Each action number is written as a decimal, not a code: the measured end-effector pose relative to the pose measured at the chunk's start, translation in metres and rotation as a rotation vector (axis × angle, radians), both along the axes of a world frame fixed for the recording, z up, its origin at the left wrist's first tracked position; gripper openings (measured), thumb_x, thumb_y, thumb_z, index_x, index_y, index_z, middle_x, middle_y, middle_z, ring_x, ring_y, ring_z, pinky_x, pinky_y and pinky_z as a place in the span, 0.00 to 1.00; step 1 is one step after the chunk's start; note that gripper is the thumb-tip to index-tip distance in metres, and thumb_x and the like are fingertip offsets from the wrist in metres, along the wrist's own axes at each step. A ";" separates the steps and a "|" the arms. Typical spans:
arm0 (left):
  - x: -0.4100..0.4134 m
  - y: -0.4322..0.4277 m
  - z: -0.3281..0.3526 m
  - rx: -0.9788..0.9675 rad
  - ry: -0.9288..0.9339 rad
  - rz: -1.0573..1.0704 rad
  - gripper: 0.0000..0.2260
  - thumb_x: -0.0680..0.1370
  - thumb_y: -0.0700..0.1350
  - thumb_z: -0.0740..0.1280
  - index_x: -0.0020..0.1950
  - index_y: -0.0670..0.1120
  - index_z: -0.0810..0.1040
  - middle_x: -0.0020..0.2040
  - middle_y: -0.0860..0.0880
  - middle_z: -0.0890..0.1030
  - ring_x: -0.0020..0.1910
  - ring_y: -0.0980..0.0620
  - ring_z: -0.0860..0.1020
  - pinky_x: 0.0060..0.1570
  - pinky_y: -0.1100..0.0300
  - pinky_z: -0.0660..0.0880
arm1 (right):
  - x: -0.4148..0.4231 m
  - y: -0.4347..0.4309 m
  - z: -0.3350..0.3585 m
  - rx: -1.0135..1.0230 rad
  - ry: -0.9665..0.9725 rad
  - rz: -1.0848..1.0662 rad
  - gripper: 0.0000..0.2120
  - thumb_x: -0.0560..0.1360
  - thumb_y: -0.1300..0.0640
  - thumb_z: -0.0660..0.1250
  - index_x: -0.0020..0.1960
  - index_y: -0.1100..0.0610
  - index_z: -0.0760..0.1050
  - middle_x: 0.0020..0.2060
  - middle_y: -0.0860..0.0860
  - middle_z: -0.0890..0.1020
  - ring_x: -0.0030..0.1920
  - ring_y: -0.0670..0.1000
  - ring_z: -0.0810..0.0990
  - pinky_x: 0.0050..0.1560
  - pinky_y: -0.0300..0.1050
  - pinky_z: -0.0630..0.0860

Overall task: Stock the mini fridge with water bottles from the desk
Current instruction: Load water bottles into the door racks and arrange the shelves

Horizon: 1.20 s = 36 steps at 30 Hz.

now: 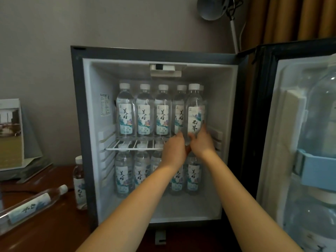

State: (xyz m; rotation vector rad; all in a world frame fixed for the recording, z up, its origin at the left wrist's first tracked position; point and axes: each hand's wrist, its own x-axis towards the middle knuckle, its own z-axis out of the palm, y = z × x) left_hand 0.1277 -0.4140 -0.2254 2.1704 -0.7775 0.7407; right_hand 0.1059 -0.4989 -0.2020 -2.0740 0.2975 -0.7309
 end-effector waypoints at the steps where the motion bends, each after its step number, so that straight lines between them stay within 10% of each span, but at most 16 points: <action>1: -0.001 0.000 -0.002 -0.011 -0.011 -0.002 0.15 0.76 0.43 0.65 0.61 0.38 0.72 0.54 0.40 0.80 0.53 0.43 0.78 0.50 0.53 0.74 | -0.003 0.001 0.001 -0.014 0.042 -0.007 0.31 0.79 0.60 0.59 0.76 0.59 0.47 0.66 0.61 0.71 0.64 0.59 0.73 0.61 0.47 0.70; 6: -0.014 0.025 -0.022 -0.127 -0.095 0.011 0.19 0.77 0.38 0.64 0.67 0.40 0.70 0.63 0.42 0.75 0.62 0.45 0.73 0.59 0.57 0.68 | -0.034 0.029 -0.011 -0.098 -0.220 -0.147 0.28 0.77 0.65 0.58 0.75 0.62 0.53 0.70 0.61 0.63 0.69 0.59 0.66 0.66 0.44 0.64; 10: -0.020 0.086 -0.057 -0.185 -0.282 -0.017 0.10 0.75 0.38 0.61 0.54 0.40 0.79 0.49 0.43 0.81 0.47 0.48 0.79 0.44 0.58 0.75 | -0.044 0.068 -0.036 -0.116 -0.499 -0.079 0.16 0.74 0.69 0.59 0.62 0.63 0.72 0.58 0.59 0.75 0.58 0.56 0.75 0.51 0.34 0.64; 18: -0.037 0.262 -0.136 -0.077 -0.200 0.355 0.11 0.74 0.43 0.58 0.49 0.44 0.78 0.45 0.48 0.79 0.44 0.52 0.76 0.43 0.67 0.70 | -0.027 0.183 -0.097 -0.183 -0.351 0.399 0.08 0.73 0.64 0.62 0.47 0.58 0.79 0.33 0.53 0.80 0.36 0.54 0.79 0.39 0.48 0.75; 31: 0.046 0.408 -0.160 0.143 0.476 0.802 0.30 0.75 0.42 0.66 0.74 0.42 0.57 0.71 0.43 0.65 0.71 0.45 0.62 0.67 0.50 0.65 | 0.039 0.307 -0.196 -0.210 0.182 0.649 0.10 0.75 0.60 0.60 0.49 0.49 0.77 0.41 0.49 0.82 0.41 0.49 0.81 0.44 0.46 0.78; 36: 0.085 0.419 -0.155 0.432 0.567 0.756 0.31 0.73 0.53 0.69 0.71 0.44 0.62 0.66 0.43 0.71 0.64 0.44 0.71 0.62 0.50 0.71 | 0.058 0.305 -0.206 -0.097 0.185 0.666 0.10 0.77 0.63 0.60 0.49 0.50 0.77 0.39 0.48 0.81 0.39 0.46 0.80 0.42 0.40 0.77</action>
